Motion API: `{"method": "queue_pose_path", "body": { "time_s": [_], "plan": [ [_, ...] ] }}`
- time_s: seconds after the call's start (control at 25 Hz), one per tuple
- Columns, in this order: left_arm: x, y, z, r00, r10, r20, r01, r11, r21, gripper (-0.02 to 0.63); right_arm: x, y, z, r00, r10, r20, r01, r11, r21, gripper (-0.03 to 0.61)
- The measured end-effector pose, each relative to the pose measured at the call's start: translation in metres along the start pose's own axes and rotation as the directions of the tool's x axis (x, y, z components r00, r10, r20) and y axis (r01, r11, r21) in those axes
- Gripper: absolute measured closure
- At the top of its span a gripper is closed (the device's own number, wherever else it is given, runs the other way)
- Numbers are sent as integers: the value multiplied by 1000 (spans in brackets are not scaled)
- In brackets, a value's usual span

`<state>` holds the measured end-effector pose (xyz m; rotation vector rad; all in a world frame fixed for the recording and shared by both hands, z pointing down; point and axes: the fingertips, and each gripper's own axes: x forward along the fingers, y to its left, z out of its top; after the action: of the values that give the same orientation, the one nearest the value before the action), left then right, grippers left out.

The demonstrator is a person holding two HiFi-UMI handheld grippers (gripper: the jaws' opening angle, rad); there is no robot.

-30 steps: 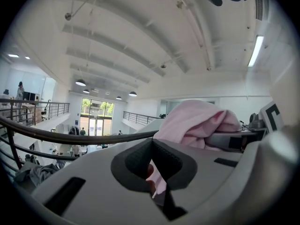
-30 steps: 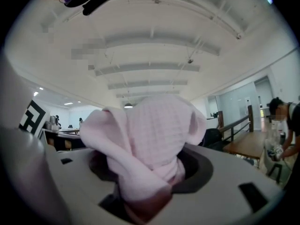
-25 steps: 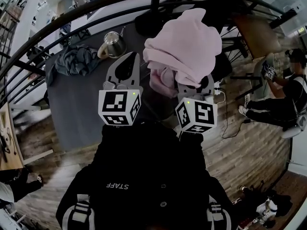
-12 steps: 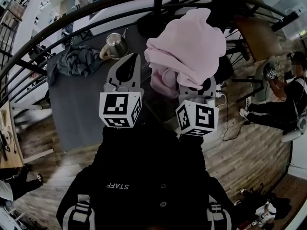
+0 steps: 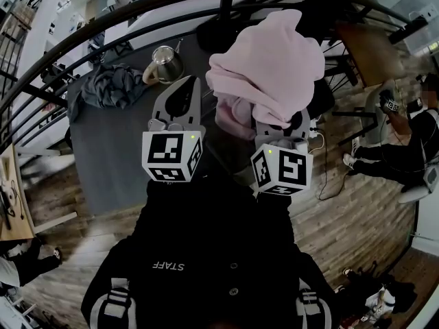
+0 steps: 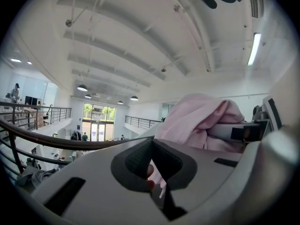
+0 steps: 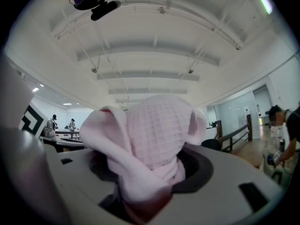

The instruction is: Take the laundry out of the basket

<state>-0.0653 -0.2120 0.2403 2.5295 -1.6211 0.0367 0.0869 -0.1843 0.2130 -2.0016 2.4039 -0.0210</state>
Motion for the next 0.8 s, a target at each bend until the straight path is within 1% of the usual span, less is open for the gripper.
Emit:
{"method": "queue_pose_path", "body": {
  "time_s": [0.52,0.8],
  "plan": [
    [1,2,-1,1000,3,3,-3,1000,0,612,1,1,-1,1000,0,1,0,1000,-9,287],
    [2,7,3,1000,8,13,-7,1000,-20,612,3,1,0,1000,2,-4,-2,1000,-13,287]
  ]
}}
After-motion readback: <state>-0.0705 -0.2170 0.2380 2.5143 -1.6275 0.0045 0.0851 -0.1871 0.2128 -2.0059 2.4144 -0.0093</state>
